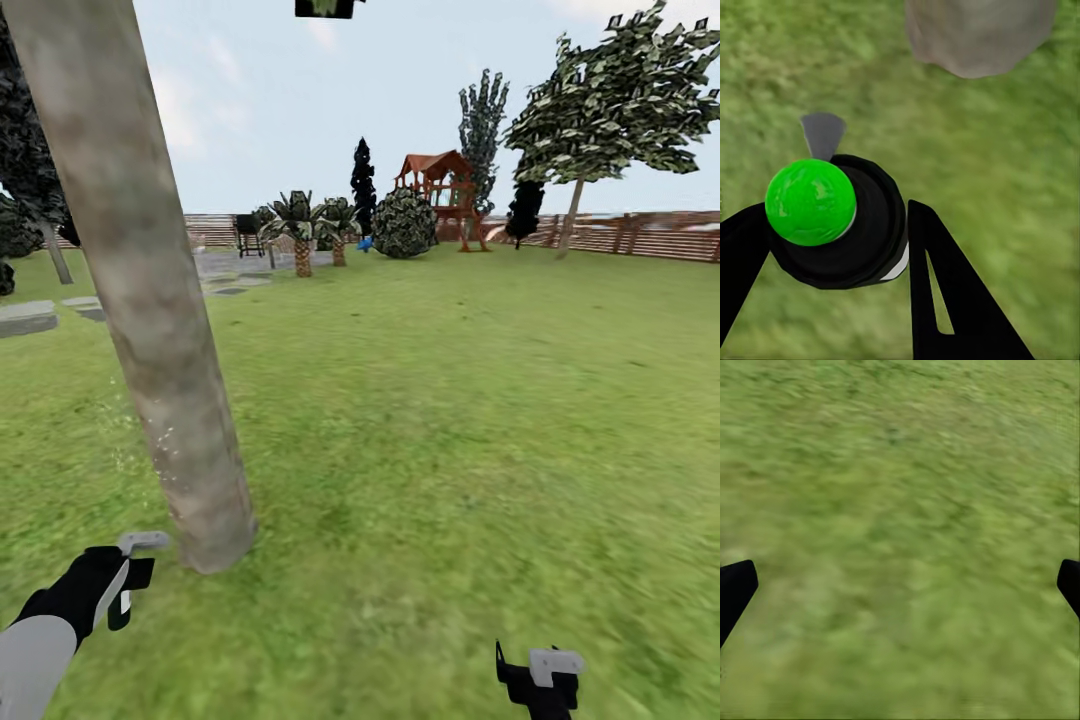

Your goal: In the garden, pick up the pesticide atomizer on the floor and spray pesticide onto both trees until each tree trunk is fully covered.

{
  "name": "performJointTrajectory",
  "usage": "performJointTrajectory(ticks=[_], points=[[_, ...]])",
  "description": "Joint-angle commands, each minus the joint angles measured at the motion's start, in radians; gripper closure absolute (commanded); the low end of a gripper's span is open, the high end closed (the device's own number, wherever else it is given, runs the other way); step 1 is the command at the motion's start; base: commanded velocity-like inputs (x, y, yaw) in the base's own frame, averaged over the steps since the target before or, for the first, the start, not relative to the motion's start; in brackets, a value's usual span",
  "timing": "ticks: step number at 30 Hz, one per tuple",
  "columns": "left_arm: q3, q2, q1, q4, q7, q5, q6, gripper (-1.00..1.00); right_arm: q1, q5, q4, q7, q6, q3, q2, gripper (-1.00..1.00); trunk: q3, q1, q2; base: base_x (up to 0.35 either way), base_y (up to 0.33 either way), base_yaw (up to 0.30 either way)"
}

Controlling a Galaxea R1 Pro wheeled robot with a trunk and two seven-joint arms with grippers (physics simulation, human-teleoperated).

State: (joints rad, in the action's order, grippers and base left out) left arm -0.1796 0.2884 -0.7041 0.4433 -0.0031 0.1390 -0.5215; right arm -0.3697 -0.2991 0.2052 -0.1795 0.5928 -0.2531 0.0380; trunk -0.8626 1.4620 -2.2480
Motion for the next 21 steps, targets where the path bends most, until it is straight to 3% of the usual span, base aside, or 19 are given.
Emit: performJointTrajectory(ticks=[1, 13, 21], points=[[0.0, 0.0, 0.0, 0.0, 0.0, 0.001, 0.0, 1.0, 0.0, 0.0, 0.0, 0.0, 0.0, 0.0, 0.0, -1.0, 0.0, 0.0, 0.0, 0.189, -0.213, 0.234], [0.001, -0.007, 0.0, 0.0, 0.0, 0.001, 0.0, 1.0, 0.0, 0.0, 0.0, 0.0, 0.0, 0.0, 0.0, -1.0, 0.0, 0.0, 0.0, -0.018, -0.266, 0.039], [0.0, -0.012, 0.0, 0.0, 0.0, 0.002, 0.0, 1.0, 0.0, 0.0, 0.0, 0.0, 0.001, 0.0, 0.0, -1.0, 0.0, 0.0, 0.0, -0.002, -0.272, 0.252]])
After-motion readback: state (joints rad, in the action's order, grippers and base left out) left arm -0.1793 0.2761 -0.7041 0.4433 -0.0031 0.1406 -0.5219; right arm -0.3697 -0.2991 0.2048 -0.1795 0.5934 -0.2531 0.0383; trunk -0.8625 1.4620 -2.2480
